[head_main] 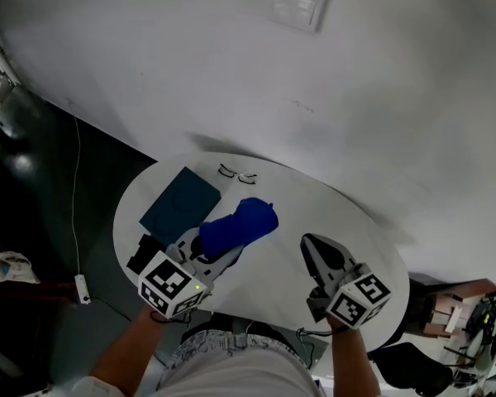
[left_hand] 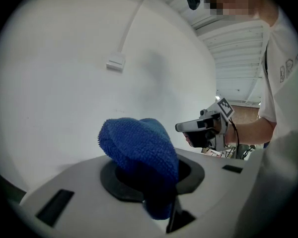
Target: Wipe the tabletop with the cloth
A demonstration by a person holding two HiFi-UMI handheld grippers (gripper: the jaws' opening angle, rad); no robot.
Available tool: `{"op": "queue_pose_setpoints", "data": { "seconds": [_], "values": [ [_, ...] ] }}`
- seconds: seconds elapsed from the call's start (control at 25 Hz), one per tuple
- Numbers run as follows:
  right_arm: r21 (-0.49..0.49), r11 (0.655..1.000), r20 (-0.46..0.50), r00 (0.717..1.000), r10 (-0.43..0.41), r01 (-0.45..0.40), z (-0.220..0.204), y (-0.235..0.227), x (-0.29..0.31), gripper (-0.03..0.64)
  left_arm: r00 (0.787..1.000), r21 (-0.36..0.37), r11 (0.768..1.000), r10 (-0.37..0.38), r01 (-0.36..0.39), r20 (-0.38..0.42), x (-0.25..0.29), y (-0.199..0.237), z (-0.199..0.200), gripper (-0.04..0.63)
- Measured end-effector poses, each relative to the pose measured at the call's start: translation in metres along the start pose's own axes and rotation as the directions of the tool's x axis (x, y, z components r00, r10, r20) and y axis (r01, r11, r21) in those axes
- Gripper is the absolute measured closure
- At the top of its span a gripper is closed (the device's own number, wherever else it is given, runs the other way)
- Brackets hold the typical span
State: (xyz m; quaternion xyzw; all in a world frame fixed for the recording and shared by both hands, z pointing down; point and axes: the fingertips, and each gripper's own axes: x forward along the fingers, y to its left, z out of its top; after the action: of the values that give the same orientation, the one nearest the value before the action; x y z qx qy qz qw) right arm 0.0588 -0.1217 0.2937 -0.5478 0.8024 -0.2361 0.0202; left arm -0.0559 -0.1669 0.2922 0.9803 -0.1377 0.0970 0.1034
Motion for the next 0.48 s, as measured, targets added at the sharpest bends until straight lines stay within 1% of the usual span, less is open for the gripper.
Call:
{"op": "queue_pose_setpoints", "data": {
  "seconds": [0.2,0.48],
  "values": [
    [-0.03,0.999,-0.003,1.0,0.022,-0.022,0.007,0.013,0.007,0.61,0.998,-0.024,0.999,0.041,-0.04,0.04,-0.014,0.011,0.007,0.483],
    [-0.04,0.999,-0.016,0.999,0.035,-0.036,0.008,0.016,0.014,0.611,0.994,-0.051,0.995,0.086,-0.083,0.065,-0.022,0.025,0.01,0.483]
  ]
}}
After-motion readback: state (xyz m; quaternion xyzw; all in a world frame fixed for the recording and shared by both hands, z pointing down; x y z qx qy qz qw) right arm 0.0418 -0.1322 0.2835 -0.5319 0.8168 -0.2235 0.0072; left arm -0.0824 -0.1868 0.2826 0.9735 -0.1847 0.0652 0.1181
